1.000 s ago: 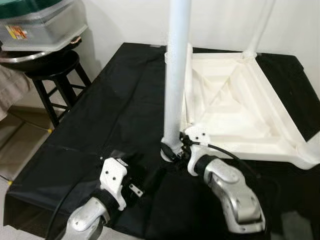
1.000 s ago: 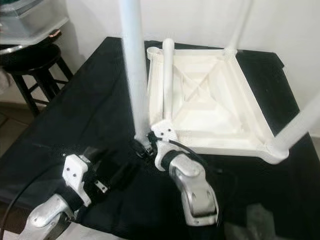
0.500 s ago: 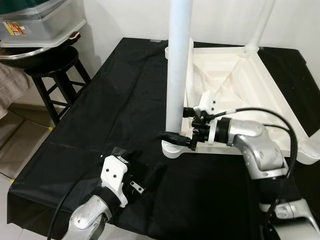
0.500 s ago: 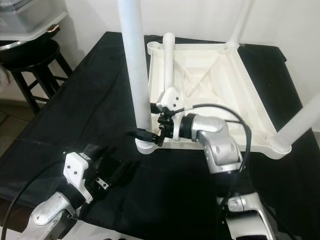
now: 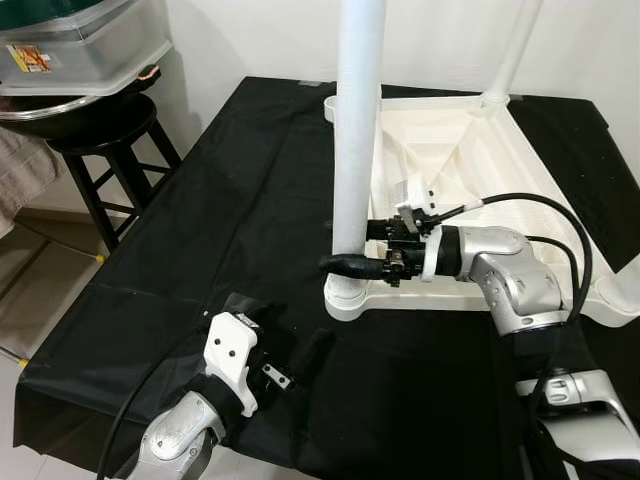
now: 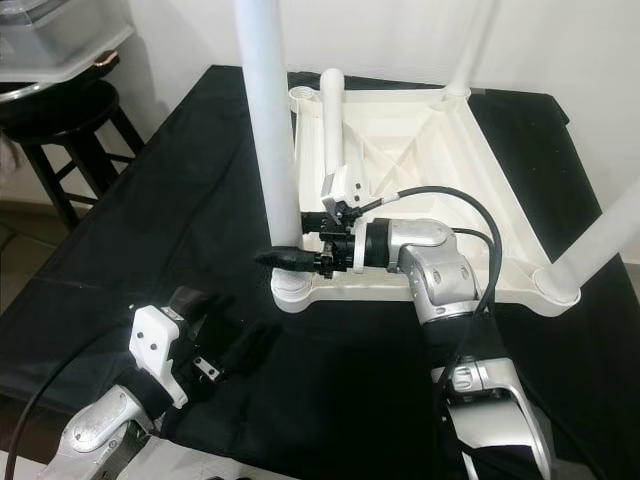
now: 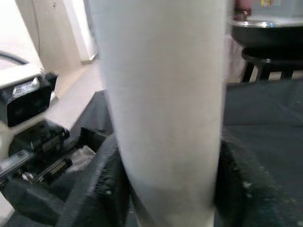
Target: Building children table
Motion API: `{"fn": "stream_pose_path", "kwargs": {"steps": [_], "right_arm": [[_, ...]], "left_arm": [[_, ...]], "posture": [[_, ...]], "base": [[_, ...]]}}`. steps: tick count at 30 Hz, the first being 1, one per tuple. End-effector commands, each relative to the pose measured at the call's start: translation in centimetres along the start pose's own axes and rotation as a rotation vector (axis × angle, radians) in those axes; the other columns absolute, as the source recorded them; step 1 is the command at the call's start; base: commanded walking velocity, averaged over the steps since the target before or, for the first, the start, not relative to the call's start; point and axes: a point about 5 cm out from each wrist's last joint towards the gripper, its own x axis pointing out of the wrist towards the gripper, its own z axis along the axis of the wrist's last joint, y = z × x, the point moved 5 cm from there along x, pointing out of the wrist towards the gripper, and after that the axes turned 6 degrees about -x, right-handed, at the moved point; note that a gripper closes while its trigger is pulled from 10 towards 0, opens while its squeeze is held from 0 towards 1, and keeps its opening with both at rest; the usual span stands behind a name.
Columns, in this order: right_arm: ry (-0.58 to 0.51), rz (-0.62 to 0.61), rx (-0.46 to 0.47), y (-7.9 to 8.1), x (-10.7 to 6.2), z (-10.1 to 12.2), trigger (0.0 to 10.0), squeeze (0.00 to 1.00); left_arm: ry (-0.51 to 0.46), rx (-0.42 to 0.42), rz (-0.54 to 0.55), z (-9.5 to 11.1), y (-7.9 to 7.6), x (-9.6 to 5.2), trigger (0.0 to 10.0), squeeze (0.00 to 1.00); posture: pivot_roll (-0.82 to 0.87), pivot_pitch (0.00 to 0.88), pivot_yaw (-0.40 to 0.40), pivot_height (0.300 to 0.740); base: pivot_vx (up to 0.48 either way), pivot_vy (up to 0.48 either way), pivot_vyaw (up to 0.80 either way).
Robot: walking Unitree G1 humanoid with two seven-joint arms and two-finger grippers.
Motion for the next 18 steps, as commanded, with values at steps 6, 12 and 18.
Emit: {"fn": "stream_pose_path", "kwargs": {"steps": [6, 12, 18], "right_arm": [[-0.001, 0.0, 0.022, 0.3, -0.3, -0.7, 0.0, 0.0], [0.024, -0.251, 0.067, -0.7, -0.5, -2.2, 0.0, 0.0], [0.216, -0.779, 0.206, 2.9, 1.4, -8.2, 0.0, 0.0]], "left_arm": [[0.019, -0.015, 0.0, -0.4, -0.2, -0.3, 10.0, 0.0], [0.018, -0.015, 0.001, -0.3, -0.2, -0.4, 10.0, 0.0], [0.023, -0.013, -0.001, -0.3, 0.1, -0.6, 10.0, 0.0]], "posture": [[0.05, 0.209, 0.027, 0.74], [0.04, 0.224, 0.014, 0.74], [0.04, 0.225, 0.031, 0.74]], "base": [[0.0, 0.0, 0.0], [0.0, 0.0, 0.0], [0.0, 0.0, 0.0]]}}
